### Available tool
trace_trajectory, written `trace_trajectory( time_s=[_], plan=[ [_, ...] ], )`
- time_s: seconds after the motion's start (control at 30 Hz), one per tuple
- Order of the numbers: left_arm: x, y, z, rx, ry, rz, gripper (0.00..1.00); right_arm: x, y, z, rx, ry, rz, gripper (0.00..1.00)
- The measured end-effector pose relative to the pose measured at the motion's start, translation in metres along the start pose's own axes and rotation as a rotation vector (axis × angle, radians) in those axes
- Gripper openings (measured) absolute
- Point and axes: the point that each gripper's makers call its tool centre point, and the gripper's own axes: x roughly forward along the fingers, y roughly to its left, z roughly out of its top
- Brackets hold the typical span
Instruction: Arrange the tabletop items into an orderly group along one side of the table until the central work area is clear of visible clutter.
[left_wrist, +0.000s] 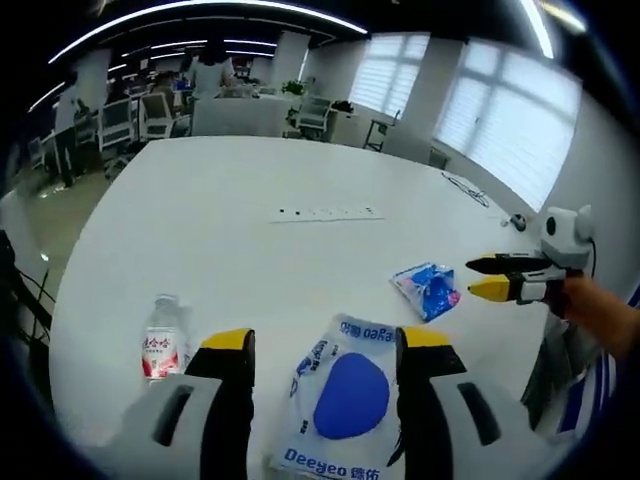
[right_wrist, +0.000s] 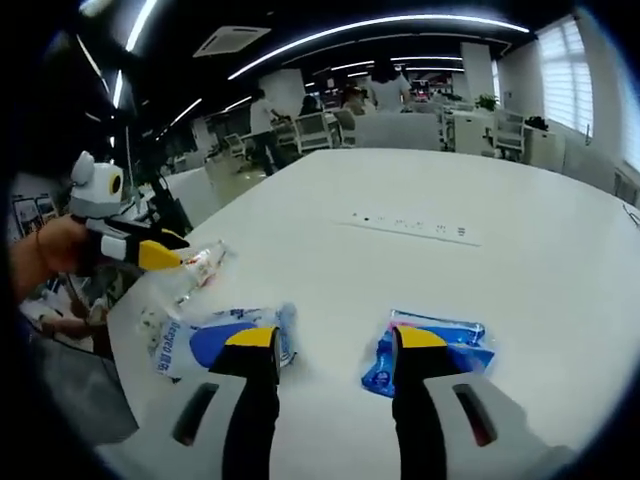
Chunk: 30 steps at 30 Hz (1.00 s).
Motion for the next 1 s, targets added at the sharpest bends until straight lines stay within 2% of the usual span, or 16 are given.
trace_trajectory(
  time_s=[0.23, 0.53, 1.0],
  plan=[
    [-0.020, 0.010, -0.006, -0.029, -0.019, 0.032, 0.57, 0.007, 0.015, 0.000, -0.038, 0.020, 0.037, 0.43],
    [-0.039, 0.018, -0.024, -0.072, -0.022, 0.065, 0.57, 0.014, 0.028, -0.001, -0.075, 0.039, 0.073, 0.44],
    [-0.054, 0.018, -0.051, -0.114, -0.011, 0.093, 0.55, 0.028, 0.044, -0.010, -0.136, 0.098, 0.123, 0.44]
  ],
)
